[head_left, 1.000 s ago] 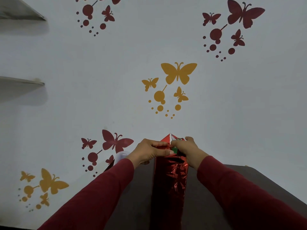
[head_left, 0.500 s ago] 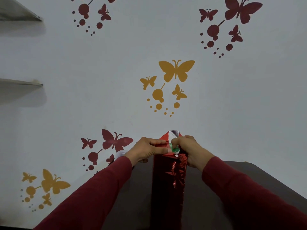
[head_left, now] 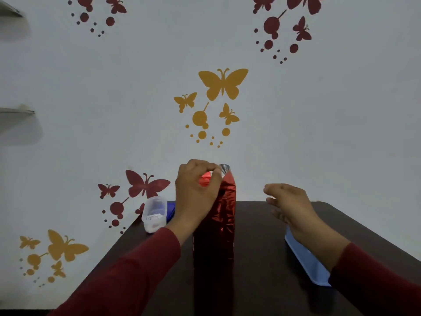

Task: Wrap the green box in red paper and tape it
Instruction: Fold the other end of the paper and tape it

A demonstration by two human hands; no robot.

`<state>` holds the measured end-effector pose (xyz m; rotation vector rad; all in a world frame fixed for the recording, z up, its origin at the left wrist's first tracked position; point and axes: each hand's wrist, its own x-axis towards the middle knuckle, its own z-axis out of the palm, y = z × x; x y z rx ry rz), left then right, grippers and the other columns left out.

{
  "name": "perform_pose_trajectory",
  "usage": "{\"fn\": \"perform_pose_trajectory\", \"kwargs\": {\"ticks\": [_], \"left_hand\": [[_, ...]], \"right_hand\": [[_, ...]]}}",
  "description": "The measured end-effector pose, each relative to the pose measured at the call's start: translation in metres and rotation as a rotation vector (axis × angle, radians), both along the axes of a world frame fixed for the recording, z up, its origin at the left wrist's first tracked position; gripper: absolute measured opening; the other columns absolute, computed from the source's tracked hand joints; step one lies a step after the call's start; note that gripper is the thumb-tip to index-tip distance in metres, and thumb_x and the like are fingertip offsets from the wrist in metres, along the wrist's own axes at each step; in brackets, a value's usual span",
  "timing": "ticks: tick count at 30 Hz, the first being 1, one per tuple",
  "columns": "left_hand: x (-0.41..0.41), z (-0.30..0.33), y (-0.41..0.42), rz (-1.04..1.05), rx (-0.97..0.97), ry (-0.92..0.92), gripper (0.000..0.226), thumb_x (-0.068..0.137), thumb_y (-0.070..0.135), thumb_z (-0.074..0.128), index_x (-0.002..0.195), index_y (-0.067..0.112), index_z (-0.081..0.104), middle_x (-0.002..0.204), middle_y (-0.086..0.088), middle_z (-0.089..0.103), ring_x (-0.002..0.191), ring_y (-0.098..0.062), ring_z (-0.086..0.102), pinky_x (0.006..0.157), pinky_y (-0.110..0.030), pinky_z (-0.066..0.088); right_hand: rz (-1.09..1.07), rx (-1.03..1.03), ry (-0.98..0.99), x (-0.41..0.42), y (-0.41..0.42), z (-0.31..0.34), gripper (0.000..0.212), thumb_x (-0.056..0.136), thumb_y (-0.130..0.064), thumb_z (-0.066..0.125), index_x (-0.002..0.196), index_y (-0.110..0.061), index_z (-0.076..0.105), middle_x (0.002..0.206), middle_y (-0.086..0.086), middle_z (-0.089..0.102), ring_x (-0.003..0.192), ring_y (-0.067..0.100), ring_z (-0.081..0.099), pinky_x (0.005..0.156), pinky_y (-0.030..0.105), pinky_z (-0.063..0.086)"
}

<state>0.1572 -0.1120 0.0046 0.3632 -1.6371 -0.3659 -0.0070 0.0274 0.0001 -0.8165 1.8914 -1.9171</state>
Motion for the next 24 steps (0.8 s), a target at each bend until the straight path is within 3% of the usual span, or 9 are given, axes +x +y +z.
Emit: {"fn": "perform_pose_trajectory", "kwargs": {"ticks": [3, 5, 7, 9, 12, 15, 18, 21, 24], "left_hand": [[-0.027, -0.015, 0.041, -0.178, -0.211, -0.042, 0.009, 0.09, 0.025, 0.069, 0.09, 0.021, 0.077, 0.094, 0.01, 0.068, 0.097, -0.009, 0.061, 0.087, -0.019, 0.046], [-0.053, -0.033, 0.057, -0.296, -0.231, -0.104, 0.006, 0.088, 0.018, 0.074, 0.092, 0.019, 0.078, 0.095, 0.009, 0.067, 0.097, -0.012, 0.062, 0.088, -0.026, 0.049], [-0.083, -0.056, 0.068, -0.382, -0.179, -0.191, 0.014, 0.085, 0.018, 0.079, 0.098, 0.021, 0.077, 0.1, 0.012, 0.065, 0.102, -0.009, 0.06, 0.091, -0.022, 0.047], [-0.109, -0.08, 0.072, -0.442, -0.115, -0.321, 0.034, 0.081, 0.03, 0.082, 0.113, 0.025, 0.073, 0.113, 0.014, 0.059, 0.112, -0.005, 0.055, 0.096, -0.017, 0.043], [-0.149, -0.114, 0.075, -0.498, -0.03, -0.544, 0.075, 0.075, 0.051, 0.085, 0.14, 0.03, 0.054, 0.141, 0.017, 0.04, 0.133, -0.003, 0.042, 0.108, -0.027, 0.042], [-0.176, -0.138, 0.073, -0.502, 0.038, -0.608, 0.096, 0.071, 0.056, 0.085, 0.152, 0.032, 0.038, 0.158, 0.021, 0.021, 0.146, -0.007, 0.031, 0.115, -0.041, 0.04], [-0.187, -0.158, 0.069, -0.507, 0.114, -0.592, 0.106, 0.072, 0.062, 0.082, 0.158, 0.039, 0.025, 0.165, 0.021, 0.009, 0.153, -0.008, 0.021, 0.118, -0.046, 0.037], [-0.193, -0.169, 0.062, -0.54, 0.155, -0.544, 0.114, 0.071, 0.065, 0.083, 0.16, 0.044, 0.015, 0.167, 0.022, 0.006, 0.154, -0.005, 0.017, 0.121, -0.044, 0.035], [-0.194, -0.169, 0.061, -0.576, 0.161, -0.514, 0.109, 0.072, 0.058, 0.086, 0.151, 0.06, 0.011, 0.164, 0.023, 0.01, 0.152, 0.001, 0.018, 0.119, -0.036, 0.035]], "right_hand": [[-0.096, 0.063, 0.157, -0.02, 0.035, -0.022, 0.025, 0.094, -0.028, 0.073, 0.081, -0.006, 0.075, 0.087, 0.005, 0.075, 0.088, 0.024, 0.071, 0.084, 0.042, 0.059], [-0.179, 0.116, 0.221, -0.034, 0.053, -0.034, 0.041, 0.091, -0.035, 0.076, 0.067, -0.002, 0.068, 0.071, 0.007, 0.072, 0.069, 0.021, 0.068, 0.073, 0.04, 0.059], [-0.27, 0.178, 0.273, -0.049, 0.069, -0.046, 0.042, 0.09, -0.036, 0.076, 0.066, -0.002, 0.07, 0.067, 0.009, 0.072, 0.063, 0.017, 0.065, 0.066, 0.036, 0.056], [-0.354, 0.249, 0.319, -0.063, 0.08, -0.058, 0.032, 0.089, -0.032, 0.073, 0.065, -0.01, 0.072, 0.067, 0.006, 0.072, 0.063, 0.017, 0.065, 0.063, 0.034, 0.054], [-0.371, 0.419, 0.279, -0.086, 0.091, -0.076, 0.034, 0.087, -0.033, 0.069, 0.064, -0.008, 0.067, 0.06, 0.001, 0.066, 0.059, 0.021, 0.063, 0.065, 0.042, 0.059], [-0.28, 0.496, 0.048, -0.103, 0.085, -0.083, 0.037, 0.088, -0.041, 0.072, 0.088, -0.005, 0.071, 0.082, 0.009, 0.068, 0.08, 0.029, 0.07, 0.076, 0.048, 0.063], [-0.121, 0.416, -0.286, -0.105, 0.078, -0.081, 0.047, 0.088, -0.035, 0.077, 0.122, -0.007, 0.062, 0.118, 0.018, 0.062, 0.1, 0.04, 0.066, 0.067, 0.054, 0.064], [-0.033, 0.489, -0.328, -0.111, 0.075, -0.072, 0.028, 0.092, -0.017, 0.074, 0.114, -0.002, 0.063, 0.117, 0.018, 0.057, 0.095, 0.044, 0.061, 0.073, 0.061, 0.062], [-0.006, 0.493, -0.398, -0.119, 0.068, -0.067, 0.015, 0.096, -0.012, 0.069, 0.106, -0.001, 0.066, 0.132, 0.016, 0.053, 0.117, 0.052, 0.053, 0.074, 0.069, 0.058]]}}
